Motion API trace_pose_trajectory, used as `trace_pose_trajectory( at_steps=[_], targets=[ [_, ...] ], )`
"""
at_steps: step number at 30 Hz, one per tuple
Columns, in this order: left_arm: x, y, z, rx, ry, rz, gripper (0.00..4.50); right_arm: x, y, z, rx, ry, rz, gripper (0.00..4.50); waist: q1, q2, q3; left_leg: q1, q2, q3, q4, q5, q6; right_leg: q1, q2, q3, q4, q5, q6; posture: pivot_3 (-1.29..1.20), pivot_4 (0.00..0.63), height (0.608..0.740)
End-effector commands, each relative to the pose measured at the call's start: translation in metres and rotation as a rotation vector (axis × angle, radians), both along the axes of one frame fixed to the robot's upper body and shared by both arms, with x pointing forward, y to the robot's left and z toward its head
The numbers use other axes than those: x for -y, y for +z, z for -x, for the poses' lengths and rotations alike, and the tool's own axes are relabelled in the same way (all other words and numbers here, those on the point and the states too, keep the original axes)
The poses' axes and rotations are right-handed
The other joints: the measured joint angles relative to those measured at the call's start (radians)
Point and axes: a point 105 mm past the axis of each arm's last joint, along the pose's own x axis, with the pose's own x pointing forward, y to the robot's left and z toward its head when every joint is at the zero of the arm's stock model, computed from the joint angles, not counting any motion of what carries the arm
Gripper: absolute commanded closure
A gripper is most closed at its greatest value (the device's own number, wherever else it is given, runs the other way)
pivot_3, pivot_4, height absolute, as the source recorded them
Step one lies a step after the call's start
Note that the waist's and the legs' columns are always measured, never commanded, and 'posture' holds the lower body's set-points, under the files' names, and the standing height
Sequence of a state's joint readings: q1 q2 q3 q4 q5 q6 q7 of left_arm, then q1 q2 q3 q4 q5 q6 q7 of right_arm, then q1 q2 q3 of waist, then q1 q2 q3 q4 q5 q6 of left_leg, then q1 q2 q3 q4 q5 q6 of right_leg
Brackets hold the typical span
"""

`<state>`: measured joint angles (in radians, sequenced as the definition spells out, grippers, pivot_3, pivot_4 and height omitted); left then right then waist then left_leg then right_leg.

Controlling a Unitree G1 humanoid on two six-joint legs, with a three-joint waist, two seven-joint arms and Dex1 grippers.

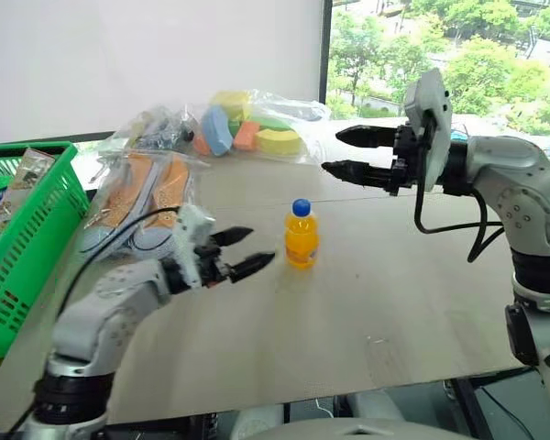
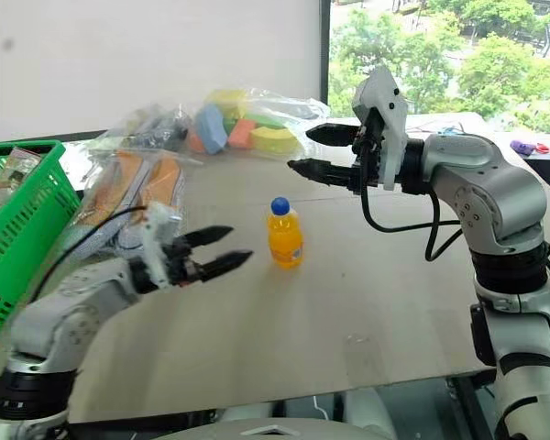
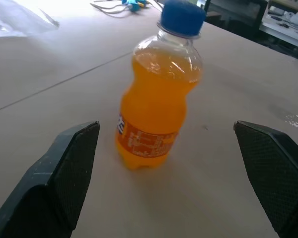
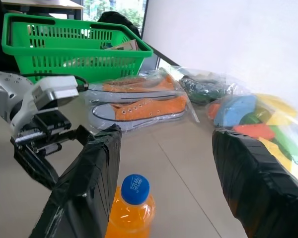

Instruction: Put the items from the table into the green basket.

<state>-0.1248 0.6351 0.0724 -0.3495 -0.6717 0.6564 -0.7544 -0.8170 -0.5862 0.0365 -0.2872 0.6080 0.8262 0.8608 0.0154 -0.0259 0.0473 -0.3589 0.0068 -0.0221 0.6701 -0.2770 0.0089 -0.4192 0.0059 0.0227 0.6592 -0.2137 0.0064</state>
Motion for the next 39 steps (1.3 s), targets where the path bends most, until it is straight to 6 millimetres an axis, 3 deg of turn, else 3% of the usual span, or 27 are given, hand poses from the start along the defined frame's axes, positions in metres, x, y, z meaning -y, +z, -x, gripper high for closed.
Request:
trace_pose_trajectory(
  at_steps=[1,4,15,18,19,24,28,30,32,34,36,39],
  targets=[
    [0.007,0.006,-0.011,0.072,-0.010,-0.019,0.02,0.008,0.012,0.005,0.057,-0.029,-0.006,1.39,-0.008,0.000,0.000,0.001,0.000,0.000,0.000,0.000,0.000,0.001,0.000,0.001,0.000,0.000,0.000,0.00,0.000,0.740],
    [0.015,0.000,-0.018,0.077,-0.038,-0.038,0.02,0.011,0.012,0.006,0.066,-0.047,0.006,1.39,-0.033,0.000,0.000,0.002,0.000,0.002,0.000,0.000,0.000,0.001,0.000,0.002,0.000,0.000,0.000,-0.02,0.000,0.740],
    [0.035,-0.026,-0.052,0.092,-0.047,-0.119,0.02,0.012,0.010,0.009,0.073,-0.057,0.020,1.39,-0.041,0.001,0.000,0.000,0.000,0.002,-0.001,0.000,0.000,0.001,0.000,0.003,-0.002,0.000,0.001,-0.06,0.000,0.740],
    [0.038,-0.029,-0.054,0.094,-0.056,-0.107,0.83,0.012,0.008,0.010,0.070,-0.058,0.020,1.39,-0.050,0.001,0.000,0.000,0.000,0.002,-0.001,0.000,0.000,0.001,0.000,0.003,-0.002,0.000,0.001,-0.06,0.000,0.740],
    [0.038,-0.030,-0.055,0.097,-0.056,-0.111,1.37,0.012,0.007,0.010,0.068,-0.057,0.021,1.39,-0.053,0.001,0.000,0.000,0.000,0.002,-0.001,0.000,0.000,0.001,0.000,0.004,-0.002,0.000,0.001,-0.07,0.000,0.740],
    [0.027,-0.022,-0.053,0.123,-0.004,-0.075,1.53,0.010,0.001,0.013,0.063,-0.034,0.043,1.39,-0.057,0.002,0.000,0.000,0.000,0.001,-0.001,0.000,0.001,0.001,0.000,0.005,-0.002,0.000,0.001,-0.05,0.000,0.740],
    [-0.005,0.031,-0.055,0.207,0.201,0.115,1.53,-0.005,-0.007,0.020,0.074,0.064,0.077,1.39,-0.065,0.002,0.001,-0.001,0.002,0.000,-0.001,0.000,0.001,-0.001,0.000,0.006,-0.001,0.000,0.002,0.00,0.000,0.740],
    [-0.034,0.067,-0.057,0.281,0.347,0.184,1.53,-0.016,-0.003,0.023,0.074,0.127,0.050,1.39,-0.061,0.000,0.002,-0.002,0.002,-0.003,-0.001,0.000,0.001,-0.003,0.001,0.007,-0.001,0.000,0.002,0.04,0.000,0.740],
    [-0.084,0.113,-0.058,0.406,0.563,0.208,1.53,-0.033,0.006,0.024,0.075,0.205,0.003,1.39,-0.056,0.000,0.002,-0.002,0.003,-0.004,-0.001,0.000,0.001,-0.003,0.001,0.007,0.000,0.000,0.002,0.10,0.000,0.740],
    [-0.117,0.145,-0.050,0.492,0.704,0.214,1.53,-0.042,0.013,0.027,0.074,0.260,-0.034,1.39,-0.054,-0.002,0.005,-0.002,0.003,-0.005,-0.001,0.000,0.001,-0.003,0.003,0.006,0.001,0.000,0.001,0.12,0.000,0.740],
    [-0.144,0.168,-0.036,0.551,0.829,0.183,1.53,-0.048,0.018,0.030,0.076,0.319,-0.058,1.39,-0.048,-0.003,0.005,-0.002,0.005,-0.007,-0.001,0.000,0.000,-0.004,0.006,0.005,0.001,0.000,0.001,0.17,0.000,0.740],
    [-0.227,0.187,-0.014,0.557,1.175,0.102,1.53,-0.076,0.024,0.024,0.105,0.383,-0.067,1.39,-0.029,-0.002,0.005,0.000,0.004,-0.006,-0.003,-0.001,0.000,-0.004,0.005,0.003,0.001,0.000,0.000,0.21,0.000,0.740]
  ],
)
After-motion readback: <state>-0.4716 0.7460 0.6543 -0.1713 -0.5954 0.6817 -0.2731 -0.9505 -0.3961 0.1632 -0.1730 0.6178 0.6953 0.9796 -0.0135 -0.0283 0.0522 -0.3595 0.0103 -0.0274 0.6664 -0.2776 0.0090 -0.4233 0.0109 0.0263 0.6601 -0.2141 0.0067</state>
